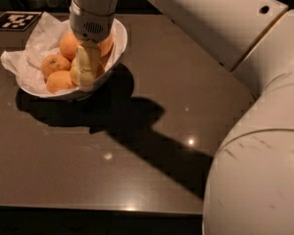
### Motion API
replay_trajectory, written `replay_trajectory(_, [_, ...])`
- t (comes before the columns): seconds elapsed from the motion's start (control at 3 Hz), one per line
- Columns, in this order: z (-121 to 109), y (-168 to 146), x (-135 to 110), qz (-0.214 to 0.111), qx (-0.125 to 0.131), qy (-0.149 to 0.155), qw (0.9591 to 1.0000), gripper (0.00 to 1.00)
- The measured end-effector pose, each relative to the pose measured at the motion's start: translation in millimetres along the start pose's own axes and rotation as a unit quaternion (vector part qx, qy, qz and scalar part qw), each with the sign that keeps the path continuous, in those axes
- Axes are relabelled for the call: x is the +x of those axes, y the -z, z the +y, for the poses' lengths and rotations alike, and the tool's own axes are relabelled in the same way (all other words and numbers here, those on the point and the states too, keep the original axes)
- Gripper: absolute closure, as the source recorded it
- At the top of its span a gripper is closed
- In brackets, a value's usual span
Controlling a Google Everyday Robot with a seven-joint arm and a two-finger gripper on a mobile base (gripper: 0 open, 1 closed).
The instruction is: Pick orange from white bowl
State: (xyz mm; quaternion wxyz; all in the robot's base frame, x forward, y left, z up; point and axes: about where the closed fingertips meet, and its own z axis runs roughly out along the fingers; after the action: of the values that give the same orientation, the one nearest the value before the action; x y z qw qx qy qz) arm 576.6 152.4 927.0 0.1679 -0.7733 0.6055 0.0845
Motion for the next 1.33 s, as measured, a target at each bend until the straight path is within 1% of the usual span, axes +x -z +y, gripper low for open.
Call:
replay_trajectory(0.33, [0.4, -3.1, 0.7, 0.001, -0.004, 0.0, 1.0, 0.14])
replay_trajectory(0.67, [0.3, -3.6, 1.0, 0.001, -0.004, 0.0, 1.0, 0.32])
replay_trajectory(1.0, [-0.7, -3.9, 0.3, 0.002, -0.006, 0.002, 1.0, 0.44])
replay_trajectory(1.33, [-1.5, -4.1, 0.7, 0.003, -0.007, 0.003, 1.0, 0.42])
